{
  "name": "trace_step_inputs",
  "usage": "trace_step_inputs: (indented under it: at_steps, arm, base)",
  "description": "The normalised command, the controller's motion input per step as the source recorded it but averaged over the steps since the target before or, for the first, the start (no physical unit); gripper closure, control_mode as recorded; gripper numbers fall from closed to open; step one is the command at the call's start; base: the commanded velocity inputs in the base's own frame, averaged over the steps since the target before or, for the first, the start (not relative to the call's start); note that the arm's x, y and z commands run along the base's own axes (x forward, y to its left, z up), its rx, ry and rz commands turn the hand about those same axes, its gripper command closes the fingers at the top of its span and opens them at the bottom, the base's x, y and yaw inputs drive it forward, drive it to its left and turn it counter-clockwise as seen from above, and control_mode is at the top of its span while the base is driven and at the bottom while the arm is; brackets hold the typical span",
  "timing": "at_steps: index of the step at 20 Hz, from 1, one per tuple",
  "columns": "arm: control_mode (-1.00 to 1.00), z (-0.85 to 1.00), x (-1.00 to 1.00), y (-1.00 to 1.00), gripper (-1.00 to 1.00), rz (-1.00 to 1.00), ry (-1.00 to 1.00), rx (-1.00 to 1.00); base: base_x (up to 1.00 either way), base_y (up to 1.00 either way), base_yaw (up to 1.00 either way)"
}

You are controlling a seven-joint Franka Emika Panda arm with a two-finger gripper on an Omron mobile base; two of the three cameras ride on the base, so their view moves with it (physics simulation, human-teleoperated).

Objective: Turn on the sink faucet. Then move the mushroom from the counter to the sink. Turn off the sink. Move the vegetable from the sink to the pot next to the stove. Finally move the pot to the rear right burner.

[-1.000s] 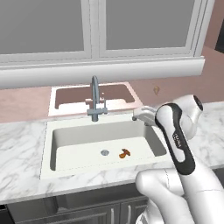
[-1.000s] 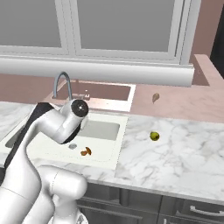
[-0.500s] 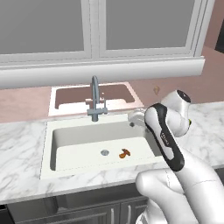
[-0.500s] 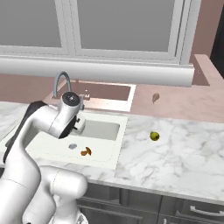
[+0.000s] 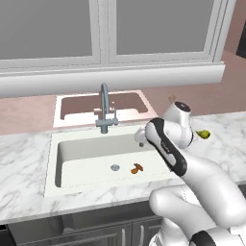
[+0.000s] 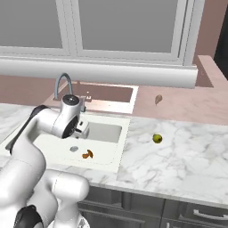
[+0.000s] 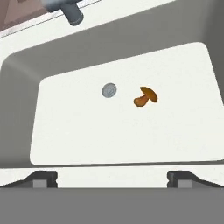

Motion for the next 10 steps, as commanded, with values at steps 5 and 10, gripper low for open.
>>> trace_step_inputs:
  at_steps: [5,10]
  arm:
    - [-1.0,-0.33,0.28,-0.07,-1.0,0.03,0.16,-0.09]
    - [-1.0,-0.28,0.3,-0.07,-1.0,0.02,0.08,-0.02]
  base:
    - [0.0,0.0,0.0]
    - [0.0,0.0,0.0]
